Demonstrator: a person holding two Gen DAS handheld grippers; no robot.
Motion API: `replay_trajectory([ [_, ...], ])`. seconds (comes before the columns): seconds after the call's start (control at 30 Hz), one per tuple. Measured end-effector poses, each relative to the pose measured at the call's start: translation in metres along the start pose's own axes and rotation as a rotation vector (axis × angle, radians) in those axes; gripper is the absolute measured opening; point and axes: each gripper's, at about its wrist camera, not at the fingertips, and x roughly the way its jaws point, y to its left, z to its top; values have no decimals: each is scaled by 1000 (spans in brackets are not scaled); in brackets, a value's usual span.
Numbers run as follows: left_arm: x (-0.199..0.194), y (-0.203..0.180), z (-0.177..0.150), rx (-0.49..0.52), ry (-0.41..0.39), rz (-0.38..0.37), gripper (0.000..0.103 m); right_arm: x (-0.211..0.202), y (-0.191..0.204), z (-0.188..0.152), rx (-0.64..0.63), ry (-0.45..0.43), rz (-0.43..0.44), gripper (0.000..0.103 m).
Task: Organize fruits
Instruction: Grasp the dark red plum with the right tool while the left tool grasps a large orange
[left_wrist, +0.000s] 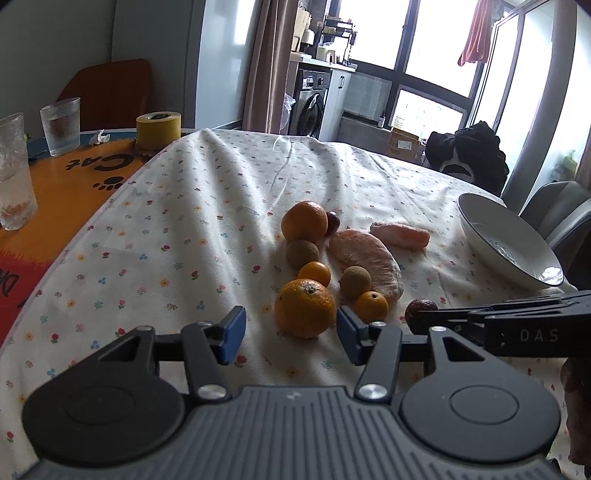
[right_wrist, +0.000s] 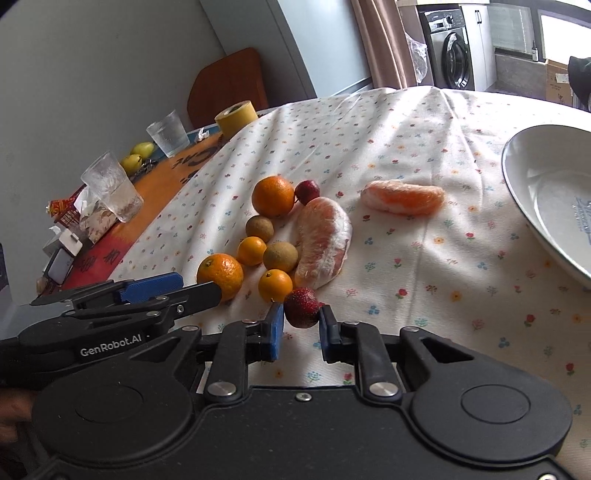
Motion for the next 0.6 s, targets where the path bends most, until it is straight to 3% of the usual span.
replay_trajectory([
  [0.2,14,-6,3,13,14,10,53,-11,-7,-1,3,-26,-9,19],
  [0.33,23,-6,4,6,32,6,38,-19,-13,-1,15,-44,-21,19],
  [0.6,13,-11,6,2,14,28,37,-33,-28,-6,51,-74,-36,19],
])
